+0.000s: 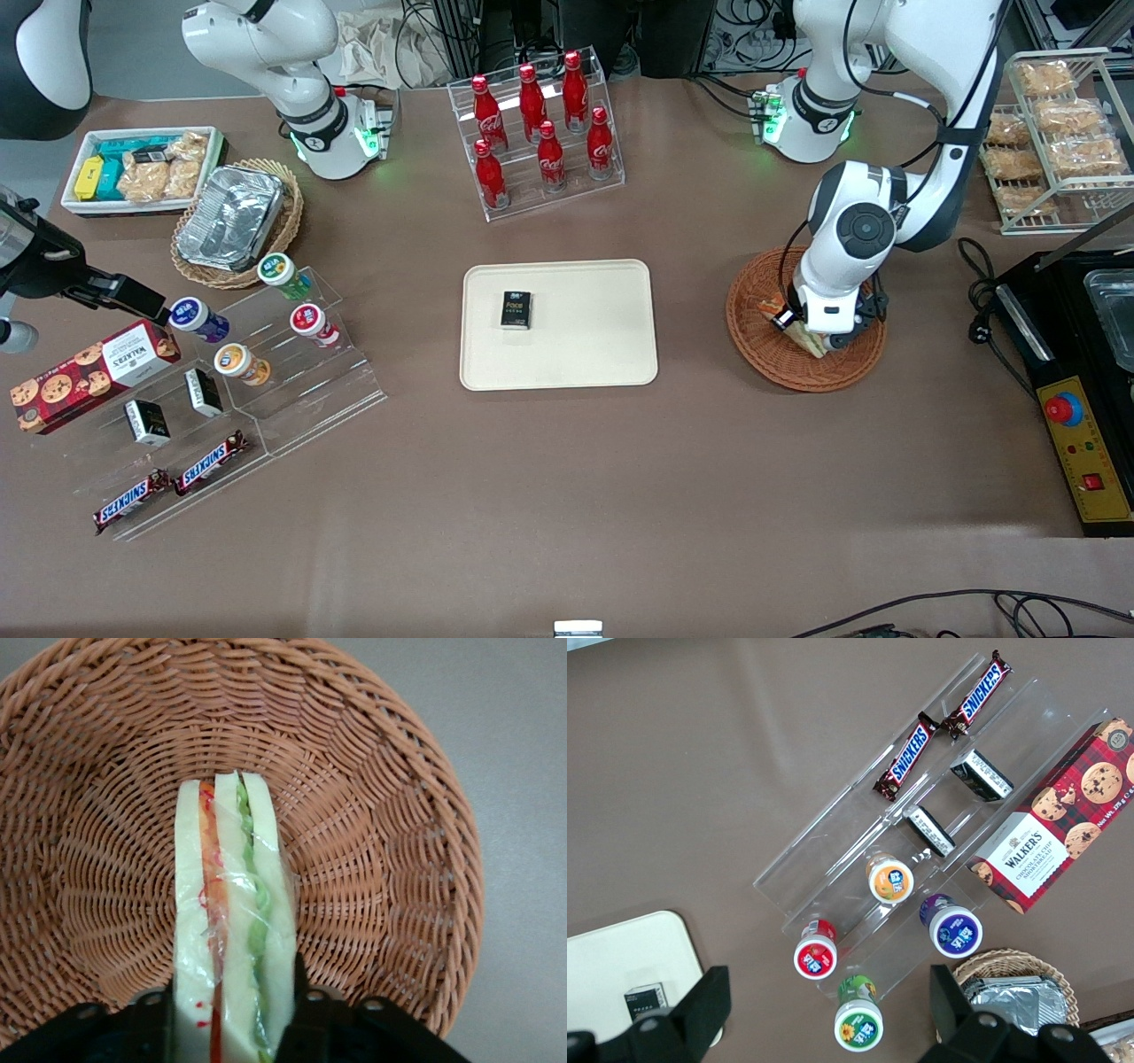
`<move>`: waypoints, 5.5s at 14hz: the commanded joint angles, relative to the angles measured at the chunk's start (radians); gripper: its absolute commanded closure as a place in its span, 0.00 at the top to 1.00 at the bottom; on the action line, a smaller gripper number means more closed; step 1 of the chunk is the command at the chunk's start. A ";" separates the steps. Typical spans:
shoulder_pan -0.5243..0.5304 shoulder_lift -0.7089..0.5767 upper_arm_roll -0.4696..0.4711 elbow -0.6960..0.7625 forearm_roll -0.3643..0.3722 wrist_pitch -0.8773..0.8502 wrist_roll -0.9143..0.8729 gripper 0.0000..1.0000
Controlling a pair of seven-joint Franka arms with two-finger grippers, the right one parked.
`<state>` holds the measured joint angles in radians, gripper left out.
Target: Place sandwich from basket to tray
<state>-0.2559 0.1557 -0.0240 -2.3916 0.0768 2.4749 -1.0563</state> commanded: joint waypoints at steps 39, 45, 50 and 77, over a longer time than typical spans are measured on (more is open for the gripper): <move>-0.149 0.235 -0.338 0.272 0.167 0.121 0.286 0.00; -0.143 0.271 -0.336 0.279 0.166 0.121 0.288 1.00; -0.137 0.175 -0.336 0.285 0.162 0.119 0.222 1.00; 0.236 -0.314 -0.257 0.684 0.004 -0.820 0.897 1.00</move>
<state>-0.0308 -0.1733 -0.2803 -1.7397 0.0956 1.6647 -0.1953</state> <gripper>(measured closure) 0.000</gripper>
